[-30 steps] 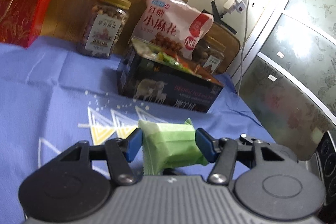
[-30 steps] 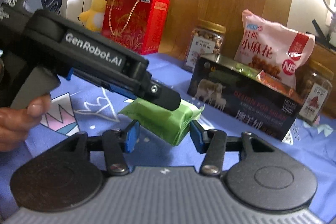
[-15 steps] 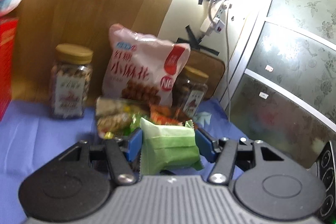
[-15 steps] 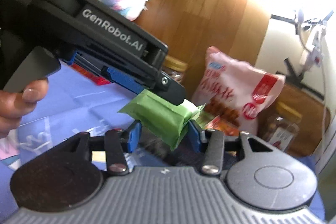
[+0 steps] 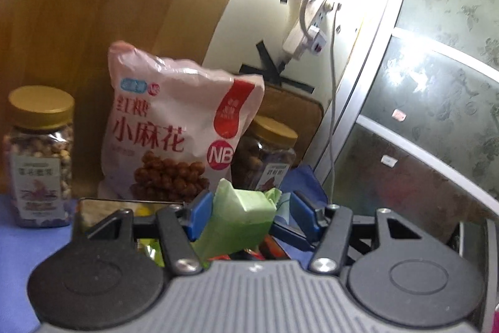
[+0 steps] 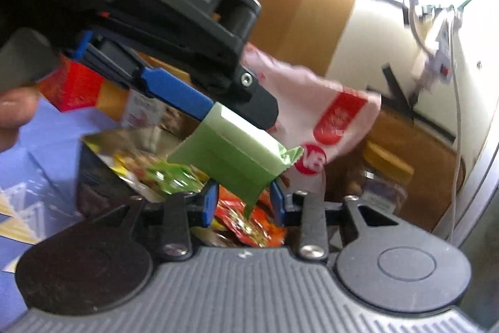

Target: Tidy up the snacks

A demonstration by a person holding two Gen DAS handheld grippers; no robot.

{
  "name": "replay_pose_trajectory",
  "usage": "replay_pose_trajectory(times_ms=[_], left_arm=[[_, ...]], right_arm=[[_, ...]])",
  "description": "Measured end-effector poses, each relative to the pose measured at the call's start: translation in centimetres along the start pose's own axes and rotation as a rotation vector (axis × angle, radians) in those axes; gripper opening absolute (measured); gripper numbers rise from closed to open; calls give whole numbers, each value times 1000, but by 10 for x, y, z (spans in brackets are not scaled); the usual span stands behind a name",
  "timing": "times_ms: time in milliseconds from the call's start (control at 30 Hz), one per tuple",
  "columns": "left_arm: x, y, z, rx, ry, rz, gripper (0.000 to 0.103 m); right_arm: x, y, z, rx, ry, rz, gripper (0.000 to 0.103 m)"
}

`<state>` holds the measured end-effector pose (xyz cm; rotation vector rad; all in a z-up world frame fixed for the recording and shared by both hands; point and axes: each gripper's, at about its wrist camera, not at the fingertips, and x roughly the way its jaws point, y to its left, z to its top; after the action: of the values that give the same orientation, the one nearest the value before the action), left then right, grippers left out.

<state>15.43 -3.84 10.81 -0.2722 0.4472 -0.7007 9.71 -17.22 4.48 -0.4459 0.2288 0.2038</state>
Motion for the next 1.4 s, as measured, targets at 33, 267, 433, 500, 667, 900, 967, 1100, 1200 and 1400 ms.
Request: replay_pose_trajectory(times_ms=[33, 267, 433, 500, 667, 900, 967, 1100, 1200, 1400], left_arm=[[6, 1, -2, 4, 10, 11, 55], [32, 16, -16, 20, 61, 178, 58], [36, 29, -20, 7, 74, 269, 63], [36, 31, -21, -2, 82, 272, 63], [24, 21, -23, 16, 69, 259, 70], [-6, -1, -31, 41, 72, 226, 73], [-15, -7, -36, 44, 81, 223, 73], [-33, -22, -49, 70, 102, 218, 75], [-46, -33, -62, 94, 111, 208, 75], [-68, -42, -87, 106, 135, 211, 77]], right_arm=[[5, -2, -2, 8, 17, 5, 39], [15, -6, -4, 37, 43, -21, 59], [1, 2, 0, 20, 28, 16, 65], [-8, 9, -1, 2, 15, 25, 65], [-17, 8, -2, 29, 1, 22, 65], [-34, -11, -6, 244, 55, 60, 65], [-44, -10, -11, 282, 57, 54, 65], [-69, -5, -22, 358, 61, 39, 65], [-84, -3, -31, 415, 71, 25, 65], [-96, -3, -41, 484, 126, 28, 65]])
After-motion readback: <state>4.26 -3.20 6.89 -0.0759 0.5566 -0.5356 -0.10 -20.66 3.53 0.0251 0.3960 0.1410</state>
